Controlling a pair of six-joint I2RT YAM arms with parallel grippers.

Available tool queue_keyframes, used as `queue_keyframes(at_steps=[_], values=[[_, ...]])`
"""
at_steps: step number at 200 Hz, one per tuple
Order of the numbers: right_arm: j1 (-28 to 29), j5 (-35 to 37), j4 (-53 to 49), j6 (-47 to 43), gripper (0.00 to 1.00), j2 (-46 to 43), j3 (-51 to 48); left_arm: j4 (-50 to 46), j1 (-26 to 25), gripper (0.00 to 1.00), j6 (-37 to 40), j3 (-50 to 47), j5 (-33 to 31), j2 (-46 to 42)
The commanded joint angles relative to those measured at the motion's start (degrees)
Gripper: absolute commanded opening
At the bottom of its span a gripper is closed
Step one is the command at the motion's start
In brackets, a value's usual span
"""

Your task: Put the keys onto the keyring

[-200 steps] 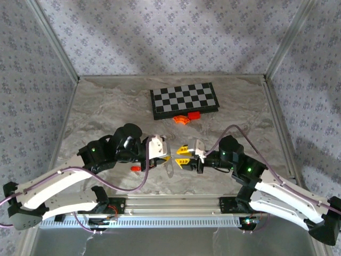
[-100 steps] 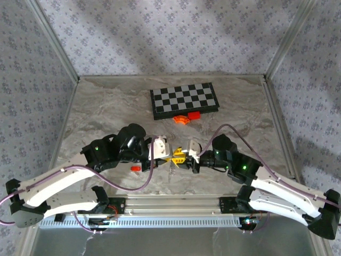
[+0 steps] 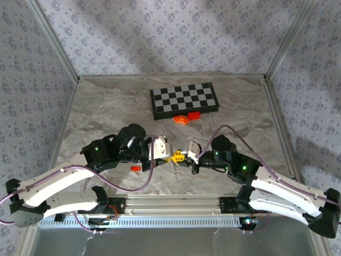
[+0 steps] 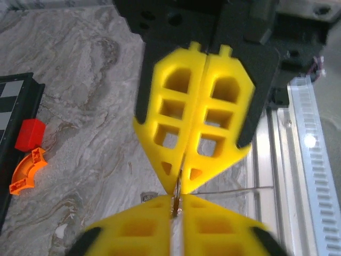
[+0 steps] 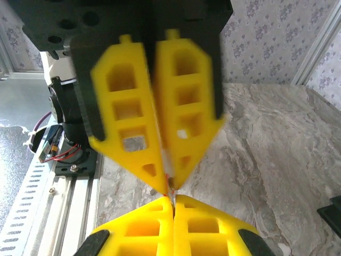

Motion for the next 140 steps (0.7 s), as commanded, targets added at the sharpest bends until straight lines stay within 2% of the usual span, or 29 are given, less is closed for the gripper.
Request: queue_keyframes(at_steps=[1, 17, 53, 96, 140], values=[[0.2, -0.6, 2.9, 0.0, 0.0, -2.5, -0.1, 6.7, -0.5, 0.26, -2.2, -2.1, -0.6, -5.7], [-0.5, -4.3, 7.0, 2.4, 0.0, -4.5, -1.8, 12.5, -0.6, 0.3, -4.6, -6.7, -1.2, -10.5], [-5.0, -12.8, 19.7, 11.8, 0.0, -5.9, -5.0, 23.6, -0.4, 0.32, -10.1, -14.6, 1.5, -17.9], [-8.5, -17.4, 36.4, 21.9, 0.0, -4.1, -8.4, 31.5, -0.6, 0.35, -13.8, -16.7, 7.5, -18.3], [-8.4, -18.6, 39.8, 23.0, 0.0, -3.2, -8.5, 37.7, -0.6, 0.36, -14.2, -17.7, 9.3, -15.5]])
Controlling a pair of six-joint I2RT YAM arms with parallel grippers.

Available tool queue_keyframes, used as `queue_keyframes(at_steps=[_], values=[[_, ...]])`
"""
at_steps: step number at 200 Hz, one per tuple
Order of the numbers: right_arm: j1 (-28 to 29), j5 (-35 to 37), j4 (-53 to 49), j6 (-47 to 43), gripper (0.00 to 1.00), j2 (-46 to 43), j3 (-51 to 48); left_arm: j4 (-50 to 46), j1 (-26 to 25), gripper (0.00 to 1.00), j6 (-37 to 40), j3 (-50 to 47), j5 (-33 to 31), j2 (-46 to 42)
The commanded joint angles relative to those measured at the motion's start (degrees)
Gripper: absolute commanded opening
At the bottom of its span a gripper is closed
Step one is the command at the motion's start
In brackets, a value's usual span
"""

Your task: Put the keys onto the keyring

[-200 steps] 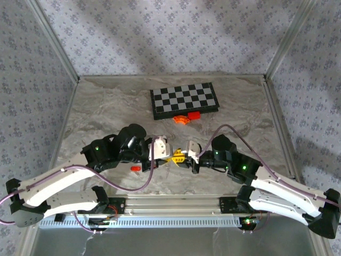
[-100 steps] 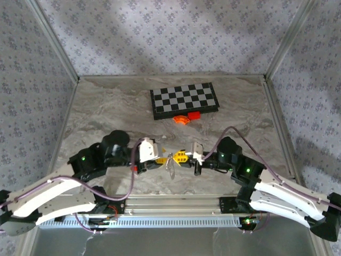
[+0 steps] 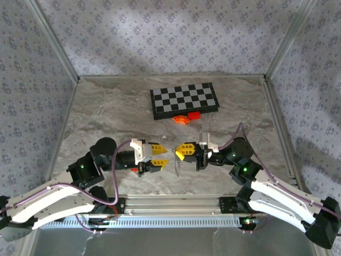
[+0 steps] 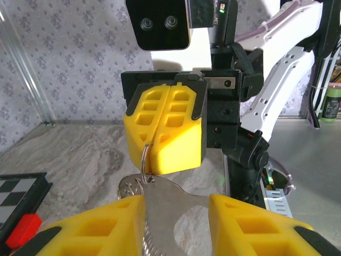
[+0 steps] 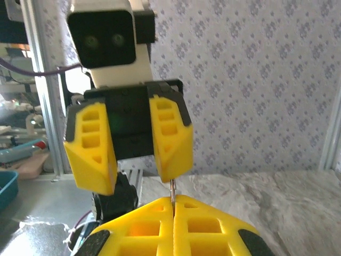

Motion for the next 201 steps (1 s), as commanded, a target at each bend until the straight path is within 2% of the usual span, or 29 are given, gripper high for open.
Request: queue_keyframes(at_steps=[1, 67, 130, 150, 201], values=[[-0.1, -2.5, 6.4, 2.5, 0.0, -0.2, 0.1, 6.7, -0.4, 0.36, -1.3, -0.2, 2.7, 1.2], [3.7, 2.0, -12.7, -11.4, 0.0, -3.7, 3.5, 2.9, -0.4, 0.29, 1.0, 2.1, 1.0, 1.8], [7.1, 6.7, -19.0, -21.0, 0.0, -4.7, 5.1, -4.3, -0.4, 0.25, 2.9, 4.7, 2.6, 1.6], [8.2, 7.7, -17.8, -23.8, 0.0, -5.4, 4.2, -6.0, -0.4, 0.23, 4.0, 4.9, 2.0, 1.5], [9.8, 9.7, -21.0, -28.7, 0.0, -5.2, 5.8, -7.0, -0.4, 0.25, 5.1, 4.9, 1.7, 1.6]])
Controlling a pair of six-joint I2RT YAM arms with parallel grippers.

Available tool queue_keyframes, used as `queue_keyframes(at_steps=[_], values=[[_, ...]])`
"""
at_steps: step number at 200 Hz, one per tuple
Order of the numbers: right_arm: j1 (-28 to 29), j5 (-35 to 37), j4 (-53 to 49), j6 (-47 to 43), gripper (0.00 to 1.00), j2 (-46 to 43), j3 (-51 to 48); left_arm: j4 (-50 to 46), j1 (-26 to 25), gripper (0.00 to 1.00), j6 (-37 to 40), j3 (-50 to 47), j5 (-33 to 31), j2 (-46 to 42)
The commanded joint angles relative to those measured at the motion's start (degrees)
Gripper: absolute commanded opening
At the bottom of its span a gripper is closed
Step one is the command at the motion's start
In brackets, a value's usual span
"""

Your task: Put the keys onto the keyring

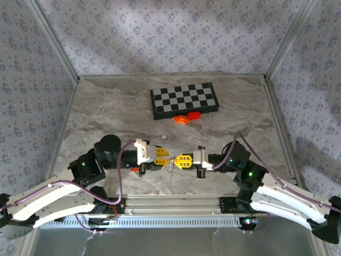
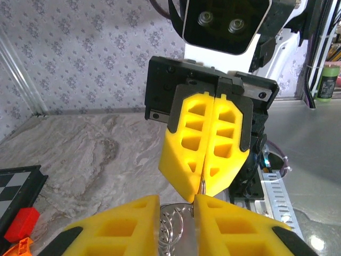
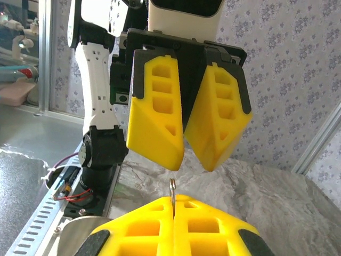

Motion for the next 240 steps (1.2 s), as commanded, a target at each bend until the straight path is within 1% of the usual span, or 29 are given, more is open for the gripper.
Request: queue_keyframes(at_steps=[1, 28, 72, 95, 151, 192, 240], values=[[0.9, 2.3, -1.4, -4.2, 0.0, -0.8, 2.7, -1.0, -0.4, 0.25, 1.3, 1.9, 0.6, -0.5], [1.3, 2.5, 0.0, -3.9, 0.0, -0.8, 2.3, -0.9, -0.4, 0.27, 1.3, 1.9, 0.8, -0.8], [0.6, 1.5, 6.1, 0.8, 0.0, -1.0, 0.5, 0.7, -0.3, 0.27, 1.2, 1.5, 2.3, -1.2], [0.7, 1.9, 7.2, 1.2, 0.0, -1.2, 0.1, 1.1, -0.4, 0.28, 1.2, 1.7, 3.0, -1.0], [1.0, 4.1, 0.3, -1.3, 0.0, 0.2, 3.1, -2.3, -0.4, 0.27, 2.4, 3.6, 1.5, 0.1], [1.8, 5.0, -1.1, -2.5, 0.0, 1.1, 4.0, -6.8, -0.4, 0.25, 4.0, 6.7, 0.0, 1.7], [2.0, 6.1, -3.2, -3.8, 0.0, 1.5, 4.9, -11.0, -0.3, 0.25, 5.4, 8.8, -1.4, 3.9]])
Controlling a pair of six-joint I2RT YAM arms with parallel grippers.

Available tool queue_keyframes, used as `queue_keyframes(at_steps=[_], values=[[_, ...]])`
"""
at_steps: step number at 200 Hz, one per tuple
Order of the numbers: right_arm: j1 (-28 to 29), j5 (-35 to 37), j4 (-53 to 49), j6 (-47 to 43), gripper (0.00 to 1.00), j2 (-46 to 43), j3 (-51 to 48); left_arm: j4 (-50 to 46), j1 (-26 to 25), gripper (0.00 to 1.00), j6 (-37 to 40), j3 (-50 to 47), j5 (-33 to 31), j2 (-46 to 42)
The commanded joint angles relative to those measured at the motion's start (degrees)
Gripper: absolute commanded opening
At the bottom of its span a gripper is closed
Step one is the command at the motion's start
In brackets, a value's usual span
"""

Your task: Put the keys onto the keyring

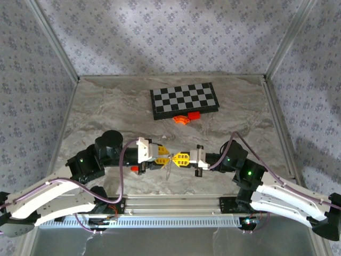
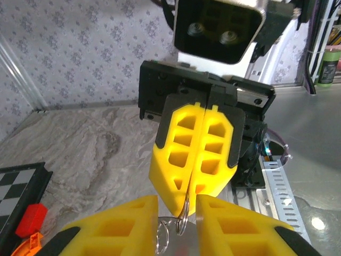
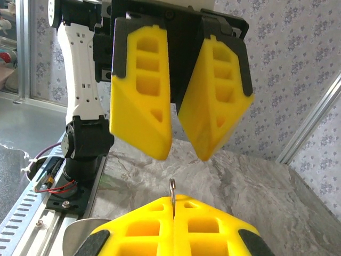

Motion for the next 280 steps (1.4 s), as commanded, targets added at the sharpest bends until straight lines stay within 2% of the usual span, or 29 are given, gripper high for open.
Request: queue_keyframes(at_steps=[1, 71, 122, 204, 252, 280], values=[[0.5, 1.4, -0.8, -1.5, 0.0, -0.1, 3.0, -3.4, -0.3, 0.25, 1.8, 2.4, -1.2, 0.7], [0.5, 1.7, -2.0, -1.1, 0.0, 1.7, 4.1, -5.4, -0.4, 0.25, 2.7, 3.5, -3.1, 2.6], [1.0, 1.8, -1.3, -1.6, 0.0, 1.7, 3.5, -4.7, -0.4, 0.19, 2.8, 2.5, -4.2, 2.6], [1.5, 2.9, -0.9, -1.5, 0.0, 1.9, 3.1, -4.8, -0.4, 0.24, 2.9, 1.1, -5.6, 2.4], [1.7, 3.7, -1.0, -1.7, 0.0, 2.0, 2.9, -4.0, -0.4, 0.21, 2.8, 0.0, -6.3, 2.4], [2.1, 4.0, -1.3, -1.9, 0.0, 2.4, 3.0, -3.5, -0.4, 0.16, 2.7, -0.2, -6.1, 2.2]])
